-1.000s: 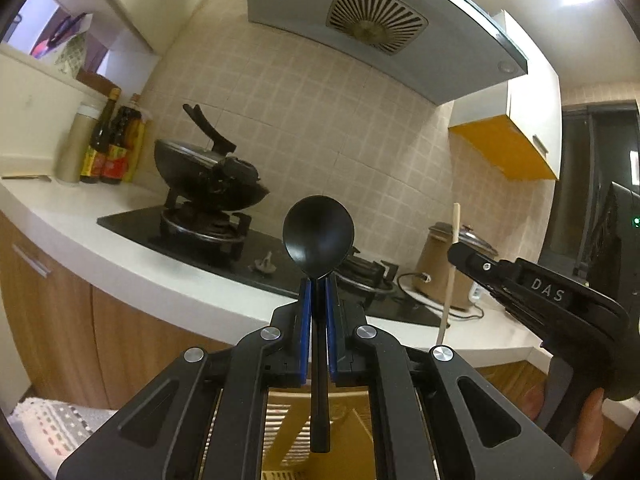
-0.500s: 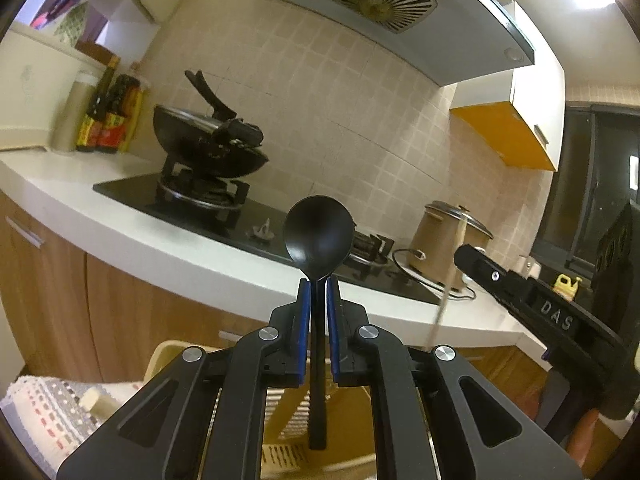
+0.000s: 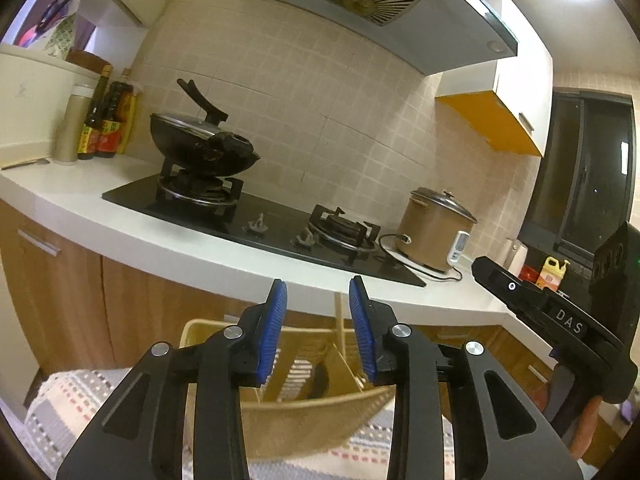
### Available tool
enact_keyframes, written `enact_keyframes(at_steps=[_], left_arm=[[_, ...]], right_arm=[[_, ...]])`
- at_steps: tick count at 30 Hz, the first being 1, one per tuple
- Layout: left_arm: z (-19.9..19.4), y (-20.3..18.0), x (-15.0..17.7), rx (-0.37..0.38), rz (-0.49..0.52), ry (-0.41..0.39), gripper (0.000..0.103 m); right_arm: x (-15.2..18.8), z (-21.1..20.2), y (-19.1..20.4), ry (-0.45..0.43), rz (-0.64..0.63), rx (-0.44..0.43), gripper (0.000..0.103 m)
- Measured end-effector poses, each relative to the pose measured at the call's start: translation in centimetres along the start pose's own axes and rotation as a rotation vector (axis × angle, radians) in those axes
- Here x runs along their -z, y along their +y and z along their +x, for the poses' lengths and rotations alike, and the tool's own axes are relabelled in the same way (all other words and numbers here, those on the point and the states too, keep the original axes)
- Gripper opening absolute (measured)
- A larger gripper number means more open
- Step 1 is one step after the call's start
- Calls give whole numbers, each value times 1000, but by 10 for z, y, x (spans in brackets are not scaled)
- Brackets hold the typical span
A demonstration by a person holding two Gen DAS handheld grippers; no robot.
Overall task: Organize utensils
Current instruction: 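Lower the left tool to a clear plastic spoon and close on its handle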
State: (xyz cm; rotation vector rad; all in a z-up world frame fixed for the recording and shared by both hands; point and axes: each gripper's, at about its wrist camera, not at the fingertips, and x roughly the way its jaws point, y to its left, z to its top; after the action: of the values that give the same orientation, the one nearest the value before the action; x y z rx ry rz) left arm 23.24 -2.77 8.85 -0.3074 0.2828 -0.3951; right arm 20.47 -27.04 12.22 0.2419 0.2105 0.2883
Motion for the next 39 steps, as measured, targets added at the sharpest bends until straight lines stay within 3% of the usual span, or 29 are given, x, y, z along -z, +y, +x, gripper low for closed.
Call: enact_keyframes(at_steps=[1, 4, 8, 12, 16, 18, 22, 25, 30, 33, 39], left_arm=[[-5, -1, -1, -5, 4, 7, 30], [-27, -3, -5, -16, 5, 61, 33], [-52, 1, -7, -27, -5, 179, 36], [-74, 13, 4, -87, -6, 316, 39], [-81, 41, 32, -161, -72, 477, 41], [-79, 60, 55, -187, -126, 572, 41], [-67, 92, 100, -159, -290, 720, 41], [-63, 100, 121, -147, -343, 750, 41], [-60, 102, 129, -170, -344, 757, 41], [-57, 107, 131, -183, -363, 762, 41], [-48, 114, 127, -195, -367, 777, 41]], right_arm=[[0, -5, 2, 3, -1, -1, 24], [0, -25, 11, 33, -10, -9, 49], [5, -44, 23, 122, -17, -29, 49], [16, -51, 35, 227, -20, -24, 49], [36, -36, 46, 387, -25, -54, 49], [55, -19, 54, 511, -44, -68, 49], [97, 23, 66, 747, -69, -138, 49], [128, 56, 77, 885, -125, -247, 49], [158, 87, 92, 985, -265, -228, 45], [170, 102, 95, 1031, -289, -217, 35], [186, 112, 95, 1077, -327, -206, 26]])
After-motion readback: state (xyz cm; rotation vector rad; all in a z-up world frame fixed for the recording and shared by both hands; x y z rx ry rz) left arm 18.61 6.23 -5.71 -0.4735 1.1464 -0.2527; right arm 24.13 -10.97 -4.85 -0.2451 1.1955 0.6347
